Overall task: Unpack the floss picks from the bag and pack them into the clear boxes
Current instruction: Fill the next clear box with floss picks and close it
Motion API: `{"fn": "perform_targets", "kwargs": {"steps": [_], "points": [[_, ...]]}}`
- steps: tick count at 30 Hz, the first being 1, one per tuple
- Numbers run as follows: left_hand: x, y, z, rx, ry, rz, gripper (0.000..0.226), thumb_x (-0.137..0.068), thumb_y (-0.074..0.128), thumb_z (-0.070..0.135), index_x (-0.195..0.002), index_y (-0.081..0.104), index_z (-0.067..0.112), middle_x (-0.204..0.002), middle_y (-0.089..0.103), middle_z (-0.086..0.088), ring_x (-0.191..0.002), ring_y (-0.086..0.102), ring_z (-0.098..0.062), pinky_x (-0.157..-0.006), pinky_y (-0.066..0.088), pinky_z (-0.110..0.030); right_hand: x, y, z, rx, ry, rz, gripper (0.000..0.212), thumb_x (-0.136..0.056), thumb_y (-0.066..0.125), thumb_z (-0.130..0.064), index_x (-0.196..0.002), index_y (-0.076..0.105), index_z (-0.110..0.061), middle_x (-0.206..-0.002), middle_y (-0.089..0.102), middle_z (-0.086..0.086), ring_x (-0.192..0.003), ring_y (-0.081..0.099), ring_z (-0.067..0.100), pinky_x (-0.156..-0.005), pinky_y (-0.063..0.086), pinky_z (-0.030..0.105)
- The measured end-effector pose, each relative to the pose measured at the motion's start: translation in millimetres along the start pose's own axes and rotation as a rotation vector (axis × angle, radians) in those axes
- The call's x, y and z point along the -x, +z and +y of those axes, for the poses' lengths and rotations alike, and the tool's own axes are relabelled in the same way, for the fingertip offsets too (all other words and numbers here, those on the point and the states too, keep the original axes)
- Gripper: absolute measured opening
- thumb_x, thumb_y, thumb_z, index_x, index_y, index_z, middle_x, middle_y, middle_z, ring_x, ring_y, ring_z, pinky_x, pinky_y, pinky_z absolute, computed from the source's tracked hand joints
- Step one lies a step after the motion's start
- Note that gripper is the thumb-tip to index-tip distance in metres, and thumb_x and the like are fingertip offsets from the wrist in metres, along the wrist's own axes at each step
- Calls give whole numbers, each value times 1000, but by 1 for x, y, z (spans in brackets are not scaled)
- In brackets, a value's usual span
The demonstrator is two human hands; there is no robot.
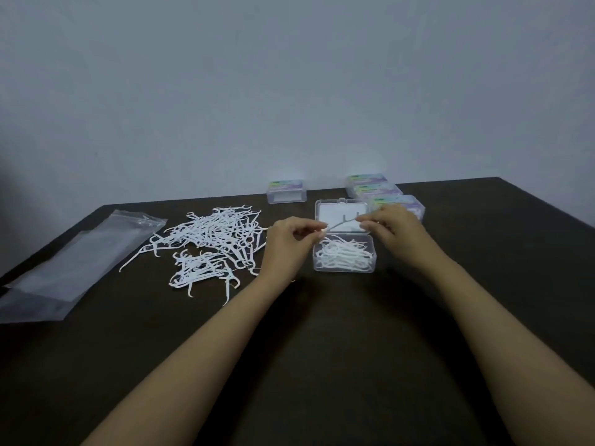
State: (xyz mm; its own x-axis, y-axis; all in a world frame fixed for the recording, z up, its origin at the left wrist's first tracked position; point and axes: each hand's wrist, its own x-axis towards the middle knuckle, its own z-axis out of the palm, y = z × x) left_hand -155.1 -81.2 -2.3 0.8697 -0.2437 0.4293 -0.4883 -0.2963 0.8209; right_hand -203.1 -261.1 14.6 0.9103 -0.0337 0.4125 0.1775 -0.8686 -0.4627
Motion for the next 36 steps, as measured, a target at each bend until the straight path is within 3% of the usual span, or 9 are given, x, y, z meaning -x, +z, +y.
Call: {"fn": "perform_targets", "kwargs": {"steps": [3,8,11,15,20,25,28,32,36], "points": [[-1,12,2,-127,102,-68,24,-79,67,-2,-101,72,7,-92,69,-5,-75,60,-5,-77,46,-10,0,-3,5,-76,24,46,28,-94,50,-13,-116,63,-4,-116,64,13,-107,56,22,-88,36,20],[3,22,1,-260,216,-116,33,-81,61,-6,-110,68,8,-98,71,-9,-87,64,-14,-92,46,-25,-1,0,4,-158,58,-61,30,-97,43,-23,-109,66,-7,-89,64,5,-82,55,13,-81,46,28],[4,24,1,-241,235,-128,38,-80,61,-8,-114,66,9,-102,70,-10,-86,65,-15,-89,47,-22,-2,-2,5,-156,54,-79,31,-95,46,-25,-104,67,-5,-85,61,2,-75,53,9,-72,44,21],[4,23,2,-175,208,-120,39,-81,62,-7,-116,64,8,-108,66,-3,-84,64,-10,-82,44,-7,-3,-6,8,-85,32,-103,30,-92,52,-27,-98,70,-3,-77,52,-6,-74,48,8,-69,40,20],[1,8,5,-129,157,3,33,-81,65,-1,-113,66,10,-100,66,3,-78,60,0,-79,45,-3,-3,-4,14,-53,30,-230,12,-85,64,-25,-90,69,-16,-102,49,0,-99,49,15,-92,44,32],[-5,-6,-5,-337,78,-131,31,-67,79,30,-95,74,18,-80,71,2,-74,65,-12,-89,48,-45,-6,-1,12,-34,34,-285,5,-80,70,-24,-80,64,-24,-104,45,-3,-101,45,11,-90,42,27],[-5,-6,-3,-462,59,-179,40,-60,78,45,-91,74,20,-83,72,3,-79,65,-13,-93,43,-46,-7,3,12,-29,34,-257,8,-79,70,-22,-80,63,-25,-104,44,-5,-99,44,10,-88,43,26],[-5,-4,1,-593,80,-195,38,-64,75,48,-94,73,23,-94,71,6,-90,62,-10,-98,29,-33,-9,9,7,-49,17,-244,7,-81,68,-27,-78,63,-26,-107,43,-7,-103,39,6,-91,39,26],[-4,-2,-1,-441,113,-231,23,-69,77,32,-84,75,14,-85,72,0,-70,58,-7,-93,42,-45,-11,8,8,-37,18,-194,22,-89,57,-32,-91,71,-16,-110,43,-4,-107,38,8,-93,37,29]]}}
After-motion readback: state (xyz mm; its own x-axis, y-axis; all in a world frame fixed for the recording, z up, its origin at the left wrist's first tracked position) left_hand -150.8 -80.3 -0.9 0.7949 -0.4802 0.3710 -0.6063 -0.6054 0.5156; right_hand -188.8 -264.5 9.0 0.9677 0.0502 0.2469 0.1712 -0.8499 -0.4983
